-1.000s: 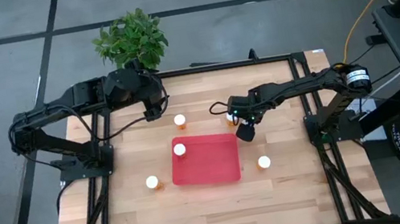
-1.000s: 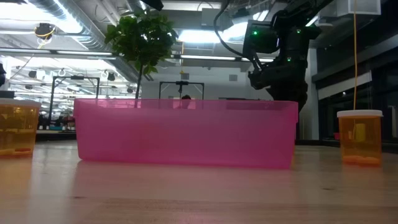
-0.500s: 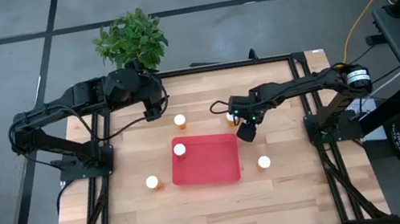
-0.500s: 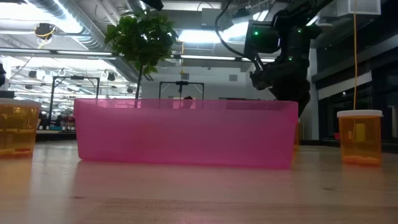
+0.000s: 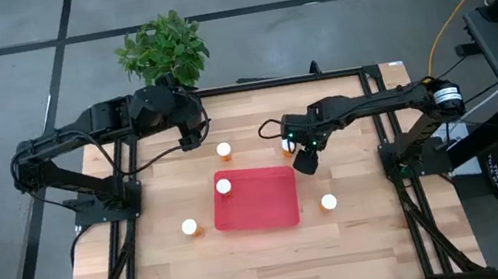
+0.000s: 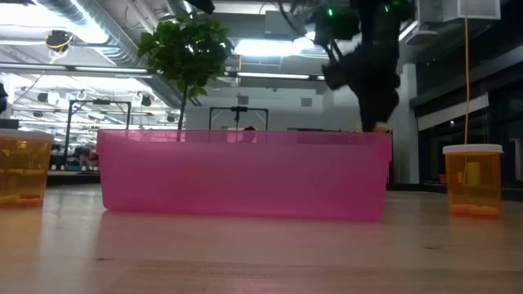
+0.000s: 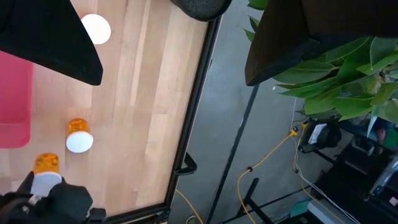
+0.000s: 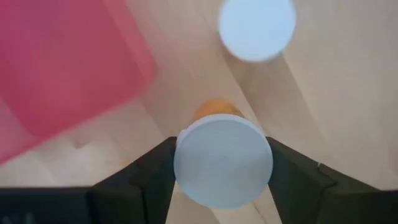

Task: Pick and place pill bottles into a basket
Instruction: Put the orange pill bottle into the bin

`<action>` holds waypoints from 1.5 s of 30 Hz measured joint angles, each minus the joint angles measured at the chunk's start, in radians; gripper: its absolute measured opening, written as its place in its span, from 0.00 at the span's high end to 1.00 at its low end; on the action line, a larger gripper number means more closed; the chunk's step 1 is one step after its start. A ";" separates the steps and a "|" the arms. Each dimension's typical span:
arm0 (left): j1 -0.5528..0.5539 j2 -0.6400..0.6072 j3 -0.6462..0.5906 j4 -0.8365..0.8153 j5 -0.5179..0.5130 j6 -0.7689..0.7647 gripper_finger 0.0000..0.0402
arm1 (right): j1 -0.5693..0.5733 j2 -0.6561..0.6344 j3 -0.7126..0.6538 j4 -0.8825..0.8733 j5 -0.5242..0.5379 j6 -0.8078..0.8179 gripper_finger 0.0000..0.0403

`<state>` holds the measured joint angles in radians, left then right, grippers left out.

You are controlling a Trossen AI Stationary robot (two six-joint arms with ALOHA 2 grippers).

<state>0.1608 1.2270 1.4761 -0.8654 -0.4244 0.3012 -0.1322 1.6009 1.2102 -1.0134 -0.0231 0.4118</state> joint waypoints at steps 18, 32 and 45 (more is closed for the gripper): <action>0.000 0.000 0.000 -0.026 0.008 0.000 0.03 | 0.142 0.010 0.323 -0.019 0.040 0.046 0.46; -0.003 0.000 0.000 -0.030 0.044 0.000 0.03 | 0.209 0.192 0.322 0.084 -0.052 0.021 0.45; -0.003 0.000 0.000 -0.030 0.078 0.000 0.03 | 0.195 0.217 0.322 0.073 0.026 0.003 0.45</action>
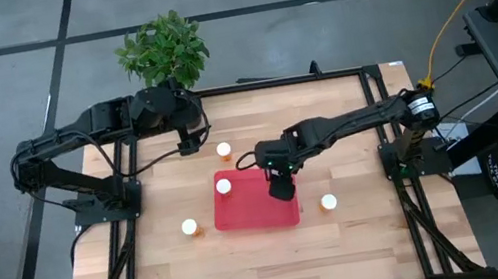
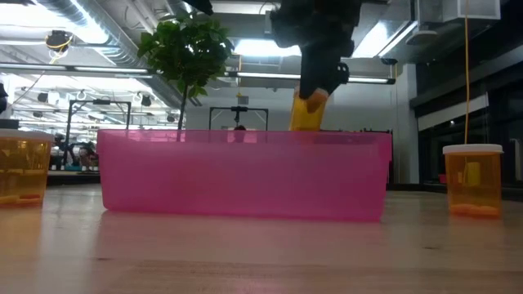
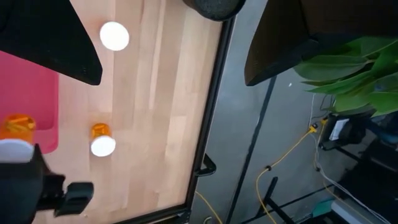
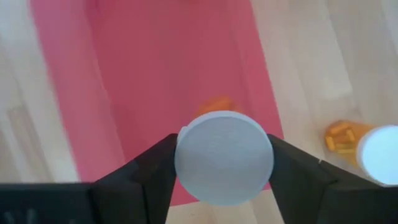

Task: Pick and place pill bottles into a basket
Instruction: Put the orange pill bottle into the bin

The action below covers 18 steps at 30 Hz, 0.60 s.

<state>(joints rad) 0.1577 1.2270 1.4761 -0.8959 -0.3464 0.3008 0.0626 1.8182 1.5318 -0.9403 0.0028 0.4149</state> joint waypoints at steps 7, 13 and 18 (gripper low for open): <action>0.000 0.000 0.000 -0.002 0.006 0.001 0.03 | 0.015 0.082 0.000 -0.008 -0.015 -0.004 0.45; 0.000 0.000 0.000 -0.001 0.007 0.001 0.03 | 0.012 0.131 0.000 -0.040 -0.030 -0.016 0.45; 0.000 0.000 0.000 -0.003 0.007 0.001 0.03 | 0.015 0.137 0.000 -0.079 -0.026 -0.005 0.45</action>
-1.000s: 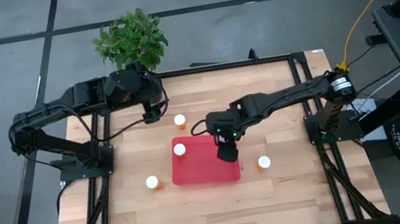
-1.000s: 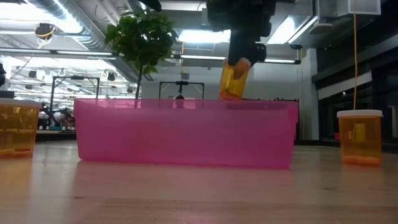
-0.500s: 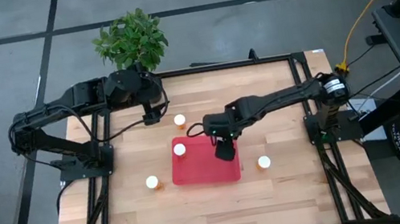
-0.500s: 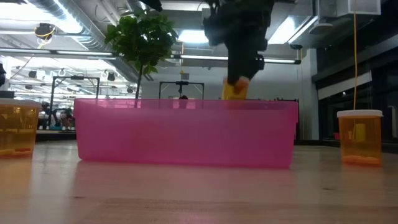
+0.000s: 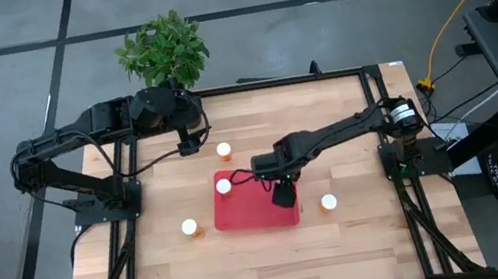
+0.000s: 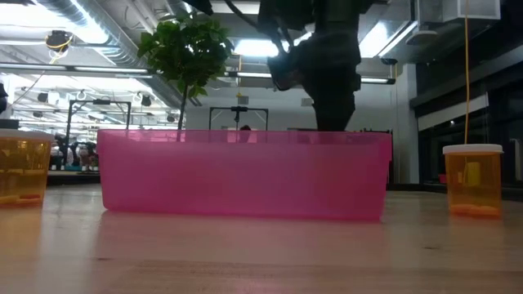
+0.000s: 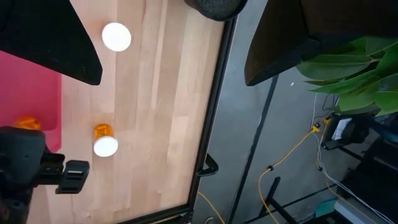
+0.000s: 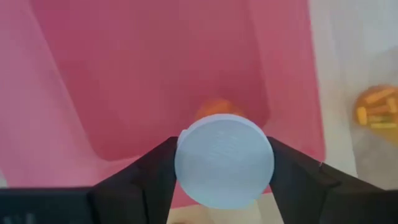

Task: Pick and place pill bottles into a basket
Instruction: Put the orange pill bottle into the bin

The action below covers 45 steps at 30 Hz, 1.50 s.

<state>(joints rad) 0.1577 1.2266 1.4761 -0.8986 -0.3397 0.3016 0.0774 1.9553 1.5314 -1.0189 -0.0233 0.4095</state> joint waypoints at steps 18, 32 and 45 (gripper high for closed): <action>0.000 0.000 0.000 0.000 0.014 0.000 0.03 | -0.001 0.000 0.000 -0.004 0.055 0.005 0.18; 0.004 0.009 0.000 -0.021 0.125 -0.016 0.03 | 0.001 -0.206 0.137 -0.004 0.226 -0.052 0.11; 0.006 0.104 -0.258 0.042 0.186 -0.010 0.01 | -0.005 -0.468 0.134 -0.219 0.531 -0.052 0.11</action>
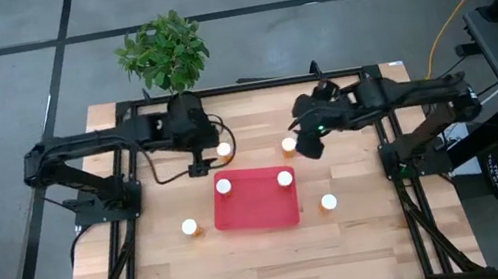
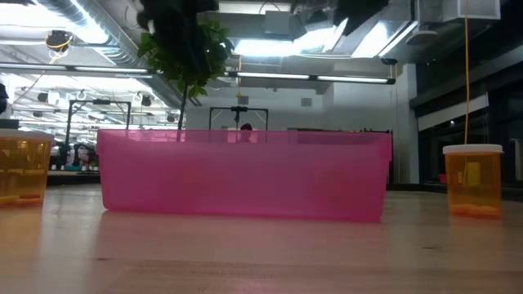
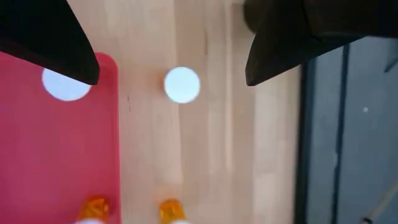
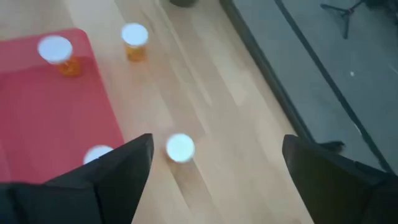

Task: Pick and place pill bottles into a basket
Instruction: Put the orange pill bottle into the bin

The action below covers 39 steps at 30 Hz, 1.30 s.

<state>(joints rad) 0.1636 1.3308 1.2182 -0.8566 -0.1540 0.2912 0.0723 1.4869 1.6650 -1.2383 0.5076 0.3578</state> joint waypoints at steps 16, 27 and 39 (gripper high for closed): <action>0.120 0.201 -0.116 0.201 0.128 0.036 0.01 | -0.003 -0.034 -0.002 -0.056 0.049 -0.136 0.11; 0.203 0.329 -0.116 0.229 0.201 0.067 0.01 | -0.004 -0.034 -0.001 -0.073 0.064 -0.233 0.11; 0.270 0.396 -0.117 0.270 0.255 0.055 0.01 | -0.036 -0.035 -0.001 -0.084 0.094 -0.260 0.11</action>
<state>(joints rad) 0.4333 1.7267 1.1012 -0.5870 0.1007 0.3464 0.0362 1.4517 1.6638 -1.3224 0.6018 0.0975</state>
